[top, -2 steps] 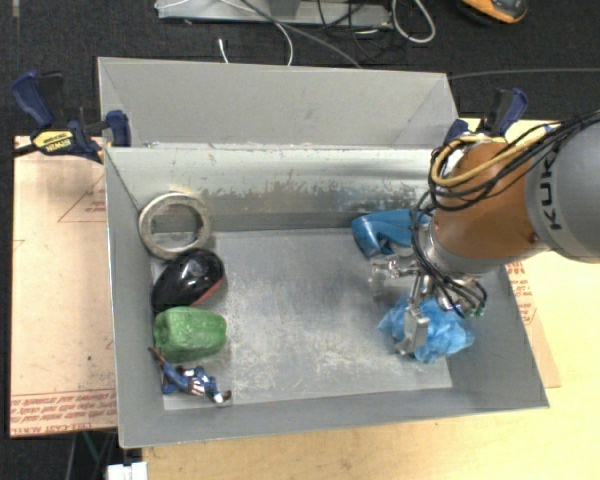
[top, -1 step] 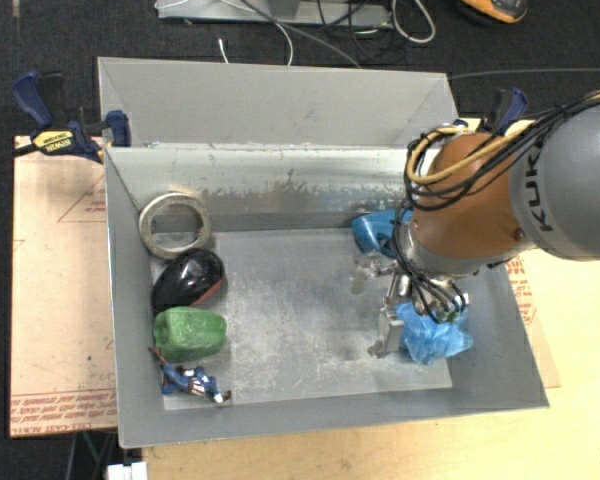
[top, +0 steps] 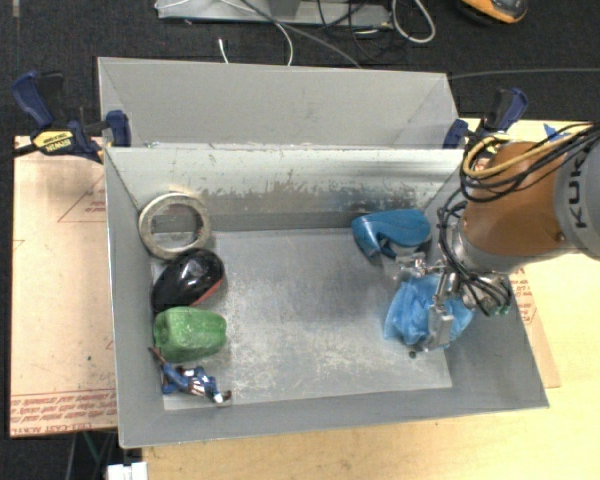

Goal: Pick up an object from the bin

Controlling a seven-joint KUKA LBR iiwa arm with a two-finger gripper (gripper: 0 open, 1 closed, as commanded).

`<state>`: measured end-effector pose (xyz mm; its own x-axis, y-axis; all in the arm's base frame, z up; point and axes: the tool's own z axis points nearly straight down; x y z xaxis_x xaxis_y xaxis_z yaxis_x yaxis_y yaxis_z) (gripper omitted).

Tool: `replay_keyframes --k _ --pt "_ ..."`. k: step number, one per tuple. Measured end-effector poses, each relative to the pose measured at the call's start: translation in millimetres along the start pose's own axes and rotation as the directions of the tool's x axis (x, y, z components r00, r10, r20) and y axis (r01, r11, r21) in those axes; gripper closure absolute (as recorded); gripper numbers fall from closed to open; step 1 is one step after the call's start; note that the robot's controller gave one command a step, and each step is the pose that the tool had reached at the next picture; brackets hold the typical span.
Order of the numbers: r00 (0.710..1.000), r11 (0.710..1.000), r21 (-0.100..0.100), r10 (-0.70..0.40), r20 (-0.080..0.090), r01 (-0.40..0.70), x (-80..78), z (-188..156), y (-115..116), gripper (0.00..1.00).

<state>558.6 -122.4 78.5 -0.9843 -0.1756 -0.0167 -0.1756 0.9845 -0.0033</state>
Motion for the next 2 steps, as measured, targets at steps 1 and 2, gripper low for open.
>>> replay_keyframes --k 1,2 --pt "0.994 0.994 -0.013 -0.107 0.013 0.107 49.5 5.9 97.3 0.00" --pt "0.995 0.995 -0.012 -0.101 0.012 0.102 49.2 5.8 94.2 0.00"
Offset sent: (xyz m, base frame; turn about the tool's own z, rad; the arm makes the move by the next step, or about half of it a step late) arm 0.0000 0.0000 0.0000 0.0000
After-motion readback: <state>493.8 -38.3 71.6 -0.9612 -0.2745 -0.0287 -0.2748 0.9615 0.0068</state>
